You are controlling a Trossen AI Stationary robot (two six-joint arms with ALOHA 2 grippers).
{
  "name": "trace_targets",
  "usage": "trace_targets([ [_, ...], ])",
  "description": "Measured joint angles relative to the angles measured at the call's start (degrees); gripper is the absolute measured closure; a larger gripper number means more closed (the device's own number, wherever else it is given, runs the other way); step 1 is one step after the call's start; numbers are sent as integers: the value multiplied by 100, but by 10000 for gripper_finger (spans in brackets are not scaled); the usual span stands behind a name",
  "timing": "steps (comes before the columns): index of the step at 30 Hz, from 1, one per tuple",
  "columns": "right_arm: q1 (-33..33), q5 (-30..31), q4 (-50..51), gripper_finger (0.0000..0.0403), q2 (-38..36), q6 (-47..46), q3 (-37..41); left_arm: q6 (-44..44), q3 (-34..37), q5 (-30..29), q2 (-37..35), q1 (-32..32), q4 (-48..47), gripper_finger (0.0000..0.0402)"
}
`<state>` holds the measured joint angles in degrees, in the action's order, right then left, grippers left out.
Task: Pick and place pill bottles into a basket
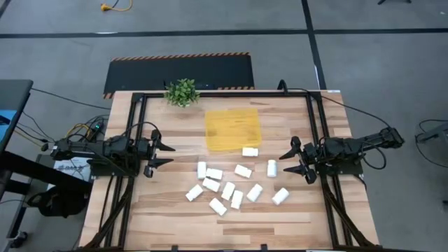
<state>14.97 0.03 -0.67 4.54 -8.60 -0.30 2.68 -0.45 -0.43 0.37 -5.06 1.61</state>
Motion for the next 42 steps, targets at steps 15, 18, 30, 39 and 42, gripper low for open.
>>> trace_targets([
  [15, 1, 0, 0, 177, -2, 0, -1, 0, -2, 0, 1, 0, 0, 225],
  [18, 1, 0, -2, 177, -1, 0, -1, -2, -1, 0, -1, -1, 0, 225],
  [30, 1, 0, -285, 177, -10, 0, -1, 0, 0, 0, -1, -2, 0, 225],
  [39, -10, 419, -365, 177, -5, -39, -75, 0, 0, 0, 1, 0, 0, 225],
  [42, -10, 726, -408, 177, -2, 81, -356, -2, -1, 0, -1, 0, 0, 225],
])
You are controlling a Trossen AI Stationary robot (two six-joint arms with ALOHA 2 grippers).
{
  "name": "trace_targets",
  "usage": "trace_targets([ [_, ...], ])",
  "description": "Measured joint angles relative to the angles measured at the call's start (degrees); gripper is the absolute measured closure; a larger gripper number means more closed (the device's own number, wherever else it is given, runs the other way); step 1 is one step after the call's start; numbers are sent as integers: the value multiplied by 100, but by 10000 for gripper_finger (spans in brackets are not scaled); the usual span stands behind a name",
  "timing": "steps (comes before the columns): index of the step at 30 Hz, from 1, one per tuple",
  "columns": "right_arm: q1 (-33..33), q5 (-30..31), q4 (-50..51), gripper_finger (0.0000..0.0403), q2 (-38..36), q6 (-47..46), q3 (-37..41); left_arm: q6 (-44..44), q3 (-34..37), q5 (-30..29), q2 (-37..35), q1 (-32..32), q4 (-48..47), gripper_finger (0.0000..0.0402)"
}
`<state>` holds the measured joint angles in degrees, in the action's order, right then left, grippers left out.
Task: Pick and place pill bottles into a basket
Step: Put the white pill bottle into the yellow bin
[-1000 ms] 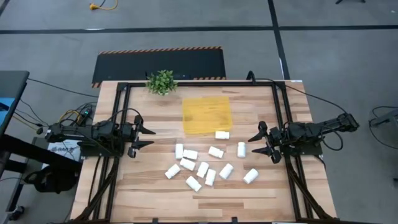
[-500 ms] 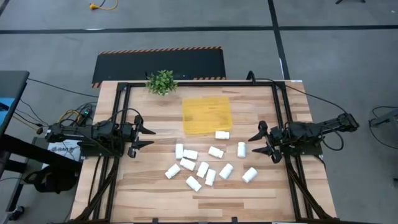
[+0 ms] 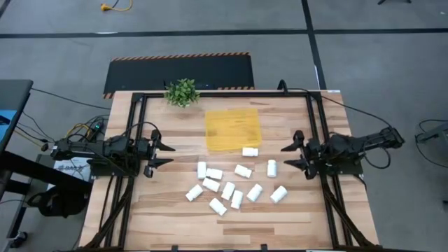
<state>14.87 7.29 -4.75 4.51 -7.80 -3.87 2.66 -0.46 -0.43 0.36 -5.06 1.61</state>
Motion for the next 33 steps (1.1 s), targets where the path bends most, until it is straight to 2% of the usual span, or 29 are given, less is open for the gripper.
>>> trace_targets([
  [3, 0, 241, 560, 177, 33, 231, -501, 2, 1, 0, 0, -1, 0, 225],
  [6, -6, 550, 1468, 177, 567, 579, -1308, 0, 1, 0, 0, 0, 0, 225],
  [12, -274, 910, 3855, 177, 2790, 558, -3538, 2, 0, 0, 0, -1, 0, 225],
  [16, -563, 913, 5567, 177, 4282, -74, -4898, 2, 1, 0, 0, -1, 0, 225],
  [19, -674, 794, 6415, 177, 5140, -492, -5572, 0, -1, 0, 2, 0, 0, 225],
  [23, -797, 385, 6844, 177, 5941, -863, -6003, 0, 1, 0, 2, 0, 0, 225],
  [28, -868, -661, 6856, 177, 6566, -1489, -6067, 0, 1, -2, 2, 0, 0, 225],
  [33, -806, -884, 6856, 177, 7251, -1591, -6067, 0, 1, 0, 1, -1, 0, 225],
])
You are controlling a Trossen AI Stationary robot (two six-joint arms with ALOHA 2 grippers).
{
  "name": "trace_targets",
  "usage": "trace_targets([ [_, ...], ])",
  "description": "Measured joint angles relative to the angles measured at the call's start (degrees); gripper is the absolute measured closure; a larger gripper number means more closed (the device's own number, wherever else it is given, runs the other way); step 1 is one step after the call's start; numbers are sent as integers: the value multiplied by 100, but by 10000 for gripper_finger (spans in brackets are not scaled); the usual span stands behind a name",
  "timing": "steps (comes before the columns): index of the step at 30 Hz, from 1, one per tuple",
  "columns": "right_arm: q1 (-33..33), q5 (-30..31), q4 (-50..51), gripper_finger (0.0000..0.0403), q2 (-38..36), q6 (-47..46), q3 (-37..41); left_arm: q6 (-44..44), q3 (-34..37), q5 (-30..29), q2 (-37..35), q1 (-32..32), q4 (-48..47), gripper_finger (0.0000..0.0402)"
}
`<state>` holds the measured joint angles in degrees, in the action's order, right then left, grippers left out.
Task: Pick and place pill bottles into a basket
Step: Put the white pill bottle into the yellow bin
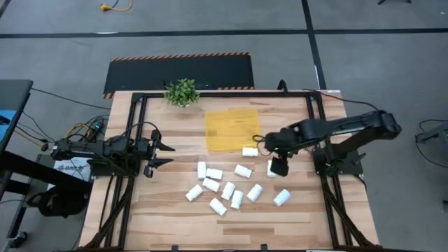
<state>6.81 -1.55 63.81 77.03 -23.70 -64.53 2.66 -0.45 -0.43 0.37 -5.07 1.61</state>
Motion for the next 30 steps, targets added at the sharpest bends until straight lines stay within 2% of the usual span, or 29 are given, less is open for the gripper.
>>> trace_targets([
  [5, 325, -3, -37, 176, 590, 105, 0, 0, -1, 0, 2, 1, -2, 225],
  [10, 717, 50, -102, 156, 785, 117, 0, 0, 1, -1, 1, 0, 0, 225],
  [15, 1028, 463, -210, 124, 760, 82, 0, 0, 0, -1, 0, 0, 0, 225],
  [20, 1045, 732, -188, 84, 799, -29, 0, 0, 1, 0, 2, 1, 0, 225],
  [27, 1047, 799, -75, 14, 858, -7, 0, 2, 1, -2, 1, -2, 0, 225],
  [30, 1045, 810, -30, 8, 858, 118, 14, 0, -1, 0, 1, 0, 0, 225],
])
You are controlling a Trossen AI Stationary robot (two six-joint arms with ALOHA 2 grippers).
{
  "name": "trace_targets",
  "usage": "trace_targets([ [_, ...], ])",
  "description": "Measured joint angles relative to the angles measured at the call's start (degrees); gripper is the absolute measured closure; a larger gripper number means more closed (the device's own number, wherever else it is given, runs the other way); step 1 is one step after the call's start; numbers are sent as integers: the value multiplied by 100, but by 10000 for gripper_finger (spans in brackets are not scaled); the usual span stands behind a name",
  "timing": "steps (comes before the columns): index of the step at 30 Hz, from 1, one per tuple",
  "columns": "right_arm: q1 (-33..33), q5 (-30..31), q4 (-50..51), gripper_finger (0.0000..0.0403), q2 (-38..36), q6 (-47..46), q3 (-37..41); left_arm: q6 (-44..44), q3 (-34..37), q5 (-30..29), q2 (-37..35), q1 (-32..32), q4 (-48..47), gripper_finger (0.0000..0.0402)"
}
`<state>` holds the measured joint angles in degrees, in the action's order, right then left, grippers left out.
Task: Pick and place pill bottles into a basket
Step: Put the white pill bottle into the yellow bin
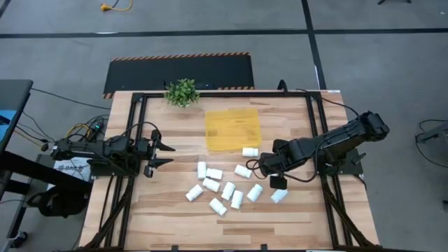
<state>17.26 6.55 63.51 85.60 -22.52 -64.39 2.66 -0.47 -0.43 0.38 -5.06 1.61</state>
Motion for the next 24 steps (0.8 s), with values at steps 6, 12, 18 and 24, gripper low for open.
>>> trace_targets([
  [6, -2, 0, -390, 22, 0, 2, 505, 0, 0, 0, 0, 0, 0, 225],
  [12, -2, 18, -869, 17, 0, 131, 926, 1, 0, -2, -1, 0, 0, 225],
  [18, -2, 272, -1162, 10, 0, 313, 1238, 2, 1, 0, 0, 0, 0, 225],
  [24, 4, 409, -1273, 4, 0, 368, 1396, 2, 2, -2, 0, 0, 0, 225],
])
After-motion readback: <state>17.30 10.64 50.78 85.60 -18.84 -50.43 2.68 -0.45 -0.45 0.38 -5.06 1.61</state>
